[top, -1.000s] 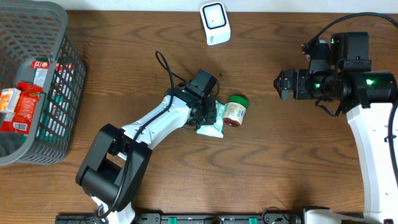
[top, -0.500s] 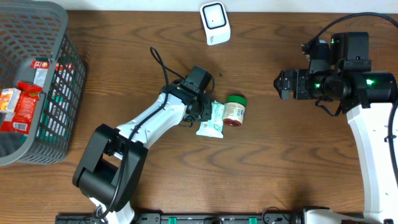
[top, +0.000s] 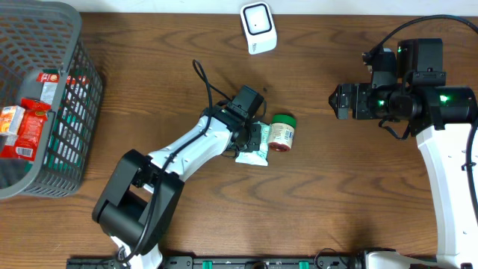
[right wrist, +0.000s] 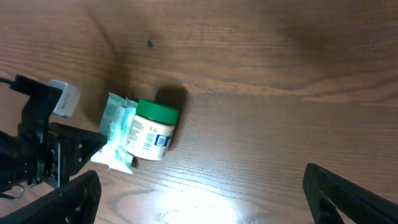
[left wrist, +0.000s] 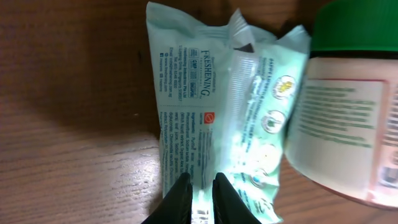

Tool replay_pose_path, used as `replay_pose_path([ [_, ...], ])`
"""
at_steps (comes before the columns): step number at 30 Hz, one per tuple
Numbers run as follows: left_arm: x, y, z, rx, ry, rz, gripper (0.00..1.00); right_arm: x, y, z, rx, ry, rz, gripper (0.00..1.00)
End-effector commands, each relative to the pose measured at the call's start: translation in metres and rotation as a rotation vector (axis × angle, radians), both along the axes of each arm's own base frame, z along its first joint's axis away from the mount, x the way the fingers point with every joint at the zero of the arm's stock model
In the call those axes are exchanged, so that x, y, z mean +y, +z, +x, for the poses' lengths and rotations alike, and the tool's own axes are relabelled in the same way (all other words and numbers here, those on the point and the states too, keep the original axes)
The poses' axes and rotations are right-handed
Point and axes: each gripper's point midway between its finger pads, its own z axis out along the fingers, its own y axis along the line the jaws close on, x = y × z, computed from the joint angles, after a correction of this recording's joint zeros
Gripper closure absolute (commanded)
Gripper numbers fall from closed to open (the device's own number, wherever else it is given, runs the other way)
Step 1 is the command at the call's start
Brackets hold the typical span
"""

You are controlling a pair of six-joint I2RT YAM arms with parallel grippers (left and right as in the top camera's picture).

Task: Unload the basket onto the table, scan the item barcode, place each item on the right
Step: 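Carry the wipes pack with the left gripper and lay it beside the jar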

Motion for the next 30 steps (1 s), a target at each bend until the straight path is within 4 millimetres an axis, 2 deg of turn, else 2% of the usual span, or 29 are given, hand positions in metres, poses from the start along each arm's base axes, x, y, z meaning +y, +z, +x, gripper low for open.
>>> replay_pose_path([
  [1, 0.005, -0.013, -0.003, 0.009, -0.009, 0.034, 0.86, 0.0, 0.004, 0.002, -0.006, -0.009, 0.015, 0.01],
  [6, 0.0, -0.003, 0.005, -0.026, -0.02, 0.013, 0.86, 0.0, 0.004, 0.002, -0.006, -0.009, 0.015, 0.01],
  [11, -0.008, 0.023, 0.016, -0.089, -0.029, -0.024, 0.86, 0.0, 0.004, 0.002, -0.006, -0.009, 0.015, 0.01],
  [13, -0.008, 0.026, 0.017, -0.096, -0.029, -0.029, 0.88, 0.0, 0.004, 0.002, -0.006, -0.009, 0.015, 0.01],
  [16, -0.006, 0.021, 0.013, -0.08, -0.029, -0.018, 0.9, 0.0, 0.004, 0.002, -0.006, -0.009, 0.015, 0.01],
  [25, 0.0, -0.011, -0.008, 0.002, -0.049, 0.036, 0.9, 0.0, 0.004, 0.002, -0.006, -0.009, 0.015, 0.01],
  [30, -0.002, -0.013, -0.01, 0.003, -0.057, 0.039, 0.9, 0.0, 0.004, 0.002, -0.006, -0.009, 0.015, 0.01],
])
